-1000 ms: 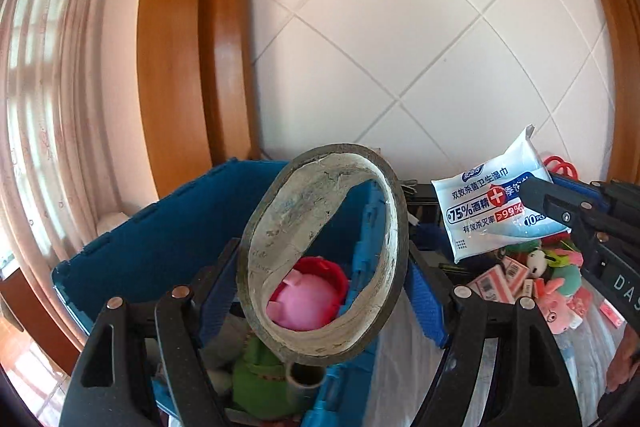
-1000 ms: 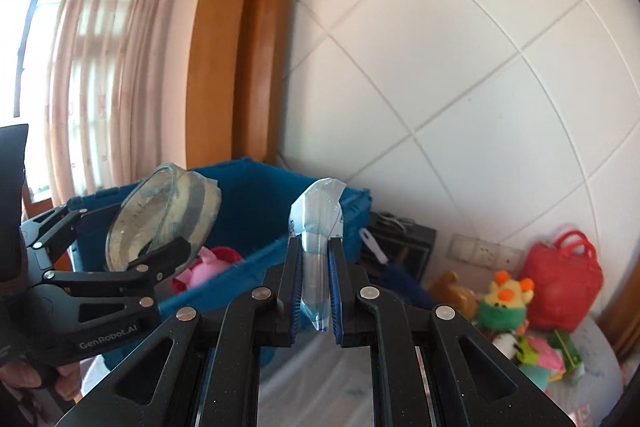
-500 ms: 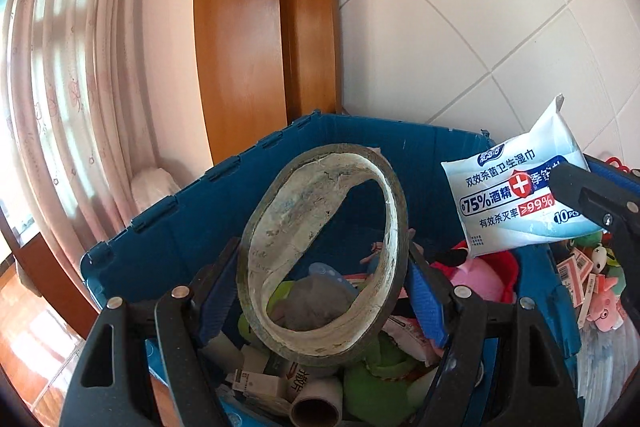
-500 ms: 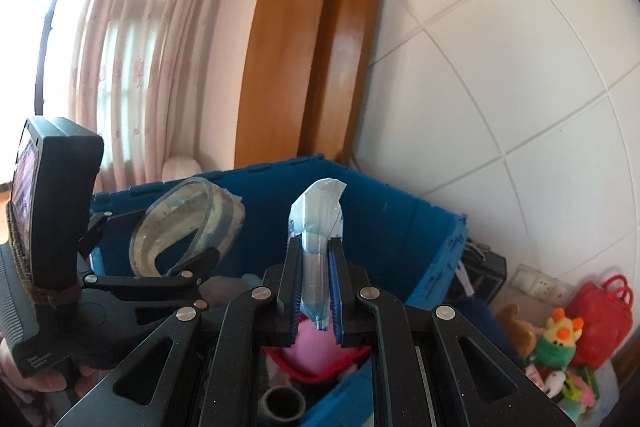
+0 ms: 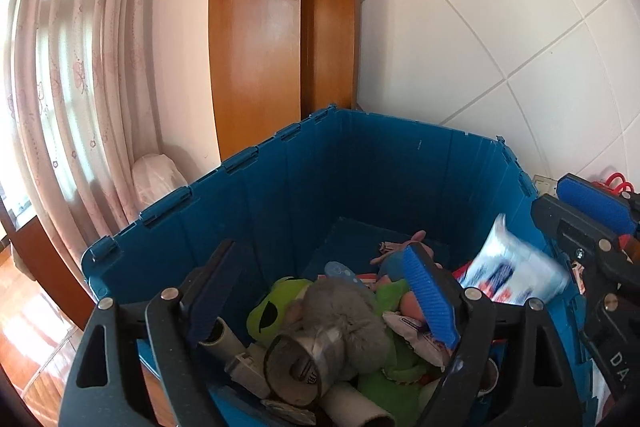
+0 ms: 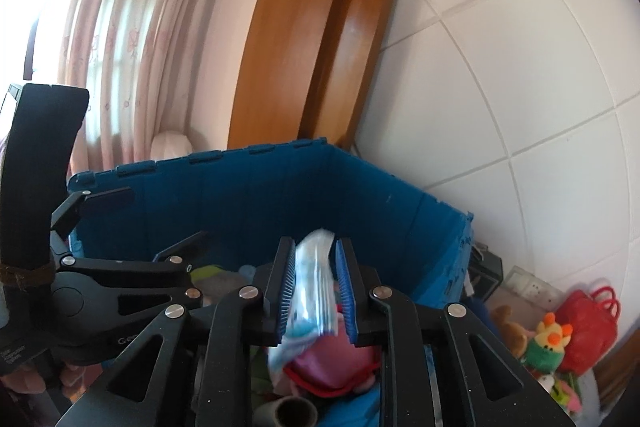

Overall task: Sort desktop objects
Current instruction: 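Open both grippers to drop the tape roll and packet into the crate, then move both tools back over the table toward the green jar and tissue pack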

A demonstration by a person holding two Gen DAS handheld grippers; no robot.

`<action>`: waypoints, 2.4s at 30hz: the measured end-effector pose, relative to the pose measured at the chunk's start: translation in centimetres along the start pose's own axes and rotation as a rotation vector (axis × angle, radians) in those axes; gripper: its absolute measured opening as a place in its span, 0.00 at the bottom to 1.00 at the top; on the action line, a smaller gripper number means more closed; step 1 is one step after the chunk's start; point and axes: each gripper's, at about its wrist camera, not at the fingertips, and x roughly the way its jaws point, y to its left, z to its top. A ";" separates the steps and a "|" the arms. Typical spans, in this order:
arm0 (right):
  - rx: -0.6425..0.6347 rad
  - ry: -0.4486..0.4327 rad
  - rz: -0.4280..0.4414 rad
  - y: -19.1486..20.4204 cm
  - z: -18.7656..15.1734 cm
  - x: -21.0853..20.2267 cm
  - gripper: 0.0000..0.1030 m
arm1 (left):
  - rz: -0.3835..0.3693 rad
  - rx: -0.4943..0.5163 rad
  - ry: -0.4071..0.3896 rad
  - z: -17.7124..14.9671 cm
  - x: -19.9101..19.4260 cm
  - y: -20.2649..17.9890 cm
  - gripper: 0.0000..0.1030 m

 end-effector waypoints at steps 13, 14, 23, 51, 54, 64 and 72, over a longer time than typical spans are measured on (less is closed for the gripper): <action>0.071 -0.021 -0.064 -2.5 -1.8 -3.0 0.99 | 0.014 -0.003 -0.005 -0.8 -2.0 -0.8 0.83; 0.075 -0.024 -0.069 -2.7 -2.0 -3.4 1.00 | 0.012 -0.003 -0.008 -0.9 -2.3 -1.1 0.83; 0.136 -0.048 -0.153 -7.2 -4.9 -7.7 1.00 | -0.036 0.012 -0.078 -1.3 -6.8 -4.7 0.83; 0.514 0.253 -0.637 -39.8 -31.7 -24.1 1.00 | -0.382 0.220 0.021 -8.0 -8.3 -35.9 0.84; 0.573 0.317 -0.693 -43.4 -35.9 -25.8 1.00 | -0.381 0.234 0.102 -9.4 -6.1 -38.5 0.84; 0.712 0.515 -0.784 -51.9 -46.7 -27.4 1.00 | -0.283 0.253 0.290 -14.7 2.6 -42.2 0.84; 0.802 0.632 -0.781 -57.2 -52.9 -25.2 1.00 | -0.219 0.302 0.392 -17.6 10.5 -43.1 0.84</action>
